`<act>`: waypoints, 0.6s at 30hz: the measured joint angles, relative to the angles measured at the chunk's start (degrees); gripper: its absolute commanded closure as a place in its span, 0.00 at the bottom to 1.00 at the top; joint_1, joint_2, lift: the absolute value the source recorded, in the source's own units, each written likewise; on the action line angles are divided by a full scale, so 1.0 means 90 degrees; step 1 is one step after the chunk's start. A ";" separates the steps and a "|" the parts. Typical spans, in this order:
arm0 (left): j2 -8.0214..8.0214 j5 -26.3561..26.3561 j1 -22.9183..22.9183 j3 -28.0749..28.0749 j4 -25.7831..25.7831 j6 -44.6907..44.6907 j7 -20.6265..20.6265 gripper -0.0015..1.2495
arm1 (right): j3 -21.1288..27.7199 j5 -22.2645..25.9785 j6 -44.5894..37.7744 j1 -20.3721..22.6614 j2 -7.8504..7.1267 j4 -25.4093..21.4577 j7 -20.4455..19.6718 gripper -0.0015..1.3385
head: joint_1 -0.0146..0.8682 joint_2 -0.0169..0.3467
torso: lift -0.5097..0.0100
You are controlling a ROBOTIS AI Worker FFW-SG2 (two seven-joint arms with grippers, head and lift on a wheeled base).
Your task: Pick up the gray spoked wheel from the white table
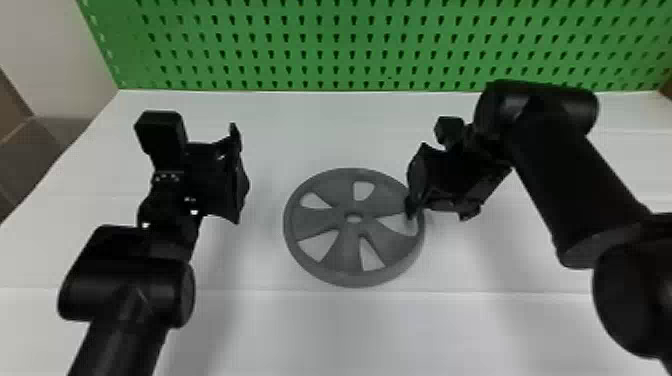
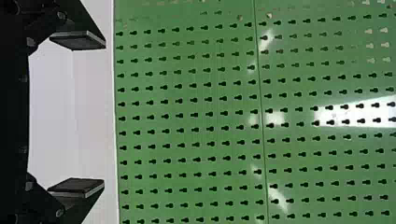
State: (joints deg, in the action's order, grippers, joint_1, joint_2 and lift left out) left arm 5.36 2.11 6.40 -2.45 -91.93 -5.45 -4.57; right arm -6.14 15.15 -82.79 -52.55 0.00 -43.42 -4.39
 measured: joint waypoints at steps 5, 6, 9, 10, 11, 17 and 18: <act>0.0000 0.0007 0.0002 0.0012 0.0000 0.0000 0.0000 0.18 | -0.0100 0.0122 0.0142 0.0012 0.0000 0.0024 0.0000 0.09 | 0.90 0.20 | 0.79; 0.0000 0.0008 0.0003 0.0012 0.0000 0.0000 0.0000 0.18 | -0.0122 0.0143 0.0161 0.0018 0.0000 0.0026 0.0000 0.09 | 0.90 0.20 | 0.79; 0.0000 0.0009 0.0011 0.0008 0.0000 0.0000 0.0000 0.18 | -0.0215 0.0202 0.0228 0.0027 0.0000 0.0037 0.0000 0.09 | 0.90 0.20 | 0.79; 0.0000 0.0009 0.0012 0.0008 0.0000 0.0000 0.0000 0.18 | -0.0246 0.0223 0.0250 0.0029 0.0000 0.0043 0.0000 0.10 | 0.90 0.20 | 0.79; 0.0000 0.0010 0.0012 0.0008 0.0000 0.0000 0.0000 0.18 | -0.0281 0.0248 0.0275 0.0032 0.0000 0.0048 0.0000 0.10 | 0.90 0.20 | 0.79; 0.0000 0.0010 0.0012 0.0006 0.0000 0.0000 0.0000 0.18 | -0.0552 0.0379 0.0456 0.0054 0.0000 0.0109 0.0000 0.10 | 0.90 0.20 | 0.79; 0.0000 0.0010 0.0012 0.0003 0.0000 0.0000 0.0000 0.18 | -0.0595 0.0402 0.0499 0.0064 0.0000 0.0122 0.0000 0.11 | 0.90 0.20 | 0.79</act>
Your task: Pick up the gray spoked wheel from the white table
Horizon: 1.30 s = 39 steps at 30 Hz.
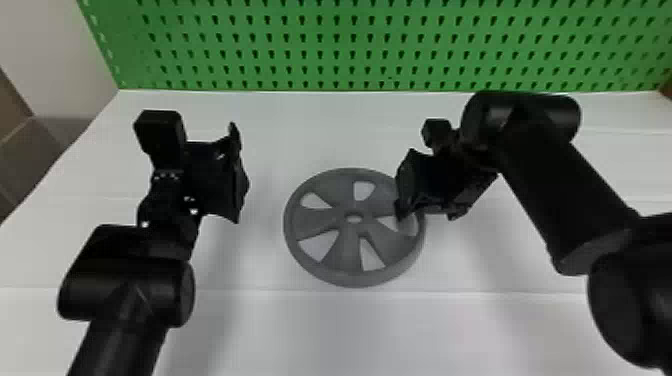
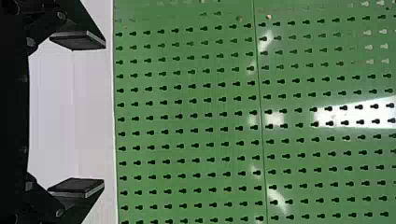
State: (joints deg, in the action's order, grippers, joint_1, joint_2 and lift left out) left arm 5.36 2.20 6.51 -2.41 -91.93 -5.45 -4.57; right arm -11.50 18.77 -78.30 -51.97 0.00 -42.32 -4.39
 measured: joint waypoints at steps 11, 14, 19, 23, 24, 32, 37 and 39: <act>0.0000 0.0002 0.0009 -0.0014 0.0000 0.0000 0.0000 0.18 | -0.0220 0.0121 0.0326 0.0051 0.0000 0.0207 0.0000 0.17 | 0.90 0.20 | 0.79; 0.0000 0.0006 0.0016 -0.0018 0.0000 0.0000 0.0000 0.18 | -0.0227 0.0121 0.0360 0.0048 0.0000 0.0269 0.0000 0.18 | 0.90 0.20 | 0.79; 0.0000 0.0009 0.0026 -0.0019 0.0000 0.0000 0.0000 0.18 | -0.0242 0.0116 0.0393 0.0041 0.0000 0.0325 0.0000 0.30 | 0.90 0.20 | 0.79; 0.0000 0.0005 0.0029 -0.0023 0.0000 0.0000 0.0000 0.18 | -0.0255 0.0107 0.0408 0.0027 0.0000 0.0333 0.0000 0.39 | 0.90 0.20 | 0.79; 0.0000 0.0004 0.0029 -0.0025 0.0002 0.0000 0.0000 0.18 | -0.0257 0.0106 0.0411 0.0023 0.0000 0.0333 0.0000 0.39 | 0.90 0.20 | 0.79; 0.0000 0.0000 0.0038 -0.0045 0.0020 0.0000 0.0000 0.18 | -0.0269 0.0063 0.0436 -0.0028 0.0000 0.0335 0.0000 0.42 | 0.90 0.20 | 0.79; 0.0000 -0.0006 0.0039 -0.0048 0.0028 0.0000 0.0000 0.18 | -0.0270 0.0003 0.0438 -0.0061 0.0000 0.0337 0.0000 0.50 | 0.90 0.20 | 0.79; 0.0000 -0.0007 0.0040 -0.0050 0.0029 0.0000 0.0000 0.18 | -0.0272 -0.0011 0.0438 -0.0068 0.0000 0.0337 0.0000 0.51 | 0.90 0.20 | 0.79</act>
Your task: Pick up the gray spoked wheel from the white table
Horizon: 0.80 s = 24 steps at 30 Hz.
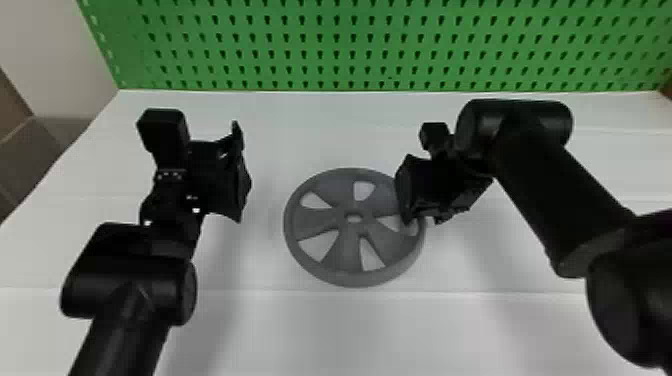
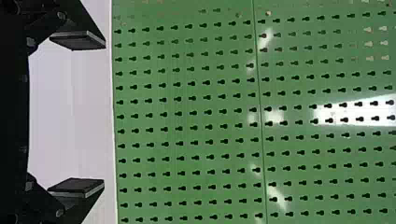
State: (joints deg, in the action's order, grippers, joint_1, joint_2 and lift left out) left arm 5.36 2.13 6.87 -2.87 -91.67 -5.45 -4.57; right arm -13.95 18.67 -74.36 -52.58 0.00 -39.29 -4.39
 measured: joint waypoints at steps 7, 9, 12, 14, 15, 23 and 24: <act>0.0000 -0.0003 0.0008 -0.0005 0.0002 0.0000 0.0000 0.18 | -0.0003 -0.0037 -0.0010 -0.0020 0.0000 0.0000 0.0000 0.51 | 0.90 0.20 | 0.79; 0.0000 -0.0003 0.0009 -0.0006 0.0006 0.0000 0.0000 0.18 | -0.0006 -0.0041 -0.0012 -0.0024 0.0000 0.0000 0.0000 0.51 | 0.90 0.20 | 0.79; 0.0000 -0.0003 0.0009 -0.0007 0.0009 0.0000 0.0000 0.18 | -0.0012 -0.0051 -0.0021 -0.0030 0.0000 0.0000 0.0000 0.51 | 0.90 0.20 | 0.79; 0.0000 -0.0003 0.0009 -0.0006 0.0010 0.0000 0.0000 0.18 | -0.0013 -0.0059 -0.0026 -0.0032 0.0000 0.0000 0.0000 0.53 | 0.90 0.20 | 0.79; 0.0000 -0.0003 0.0009 -0.0006 0.0010 0.0000 0.0000 0.18 | -0.0013 -0.0061 -0.0028 -0.0033 0.0000 0.0000 0.0000 0.54 | 0.90 0.20 | 0.79; 0.0000 -0.0007 0.0009 -0.0010 0.0020 0.0000 0.0000 0.18 | -0.0036 -0.0097 -0.0047 -0.0037 0.0000 0.0000 0.0000 0.58 | 0.90 0.20 | 0.79; 0.0000 -0.0007 0.0009 -0.0011 0.0021 0.0000 0.0000 0.18 | -0.0040 -0.0099 -0.0049 -0.0037 0.0000 0.0000 0.0000 0.63 | 0.90 0.20 | 0.79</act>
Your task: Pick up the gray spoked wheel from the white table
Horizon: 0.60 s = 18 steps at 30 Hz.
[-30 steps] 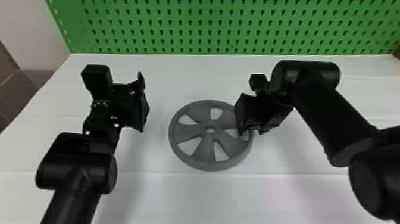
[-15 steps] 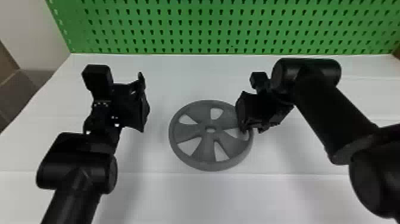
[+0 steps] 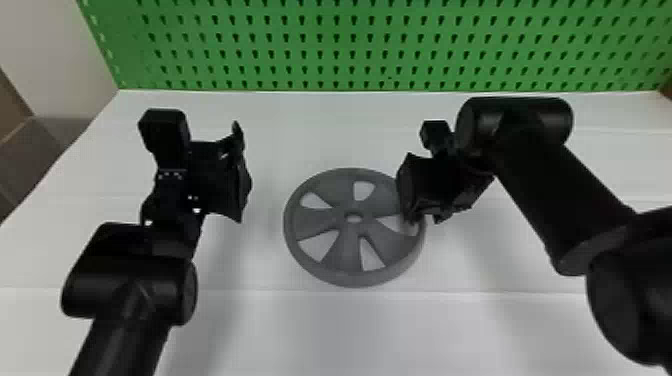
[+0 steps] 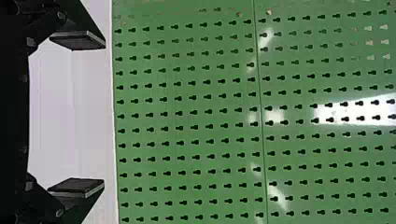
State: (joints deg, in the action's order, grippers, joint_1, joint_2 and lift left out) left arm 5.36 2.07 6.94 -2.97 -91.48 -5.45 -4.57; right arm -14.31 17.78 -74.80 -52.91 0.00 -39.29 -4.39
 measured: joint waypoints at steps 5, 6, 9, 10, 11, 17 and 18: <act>0.0000 -0.0004 0.0000 -0.0002 0.0006 0.0000 0.0000 0.18 | -0.0028 -0.0009 -0.0008 -0.0003 0.0000 0.0000 0.0000 0.72 | 0.90 0.20 | 0.79; 0.0000 -0.0005 0.0000 -0.0002 0.0007 0.0000 0.0000 0.18 | -0.0032 -0.0010 -0.0008 -0.0005 0.0000 0.0000 0.0000 0.72 | 0.90 0.20 | 0.79; 0.0000 -0.0005 0.0000 -0.0006 0.0008 0.0000 0.0000 0.18 | -0.0057 -0.0016 -0.0013 -0.0012 0.0000 0.0000 0.0000 0.74 | 0.90 0.20 | 0.79; 0.0000 -0.0005 0.0000 -0.0007 0.0009 0.0000 0.0000 0.18 | -0.0068 -0.0020 -0.0016 -0.0016 0.0000 0.0000 0.0000 0.78 | 0.90 0.20 | 0.79; 0.0000 -0.0005 0.0000 -0.0007 0.0010 0.0000 0.0000 0.18 | -0.0079 -0.0027 -0.0019 -0.0019 0.0000 0.0000 0.0000 0.82 | 0.90 0.20 | 0.79; 0.0000 -0.0005 0.0000 -0.0011 0.0019 0.0001 0.0000 0.18 | -0.0154 -0.0073 -0.0056 -0.0037 0.0000 0.0000 0.0000 0.88 | 0.90 0.20 | 0.79; 0.0000 -0.0005 0.0000 -0.0012 0.0021 0.0001 0.0000 0.18 | -0.0160 -0.0080 -0.0061 -0.0039 0.0000 0.0000 0.0000 0.88 | 0.90 0.20 | 0.79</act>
State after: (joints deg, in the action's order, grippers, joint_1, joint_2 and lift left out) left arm 5.36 2.02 6.94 -3.07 -91.30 -5.44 -4.57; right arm -15.75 17.06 -75.35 -53.27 0.00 -39.29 -4.39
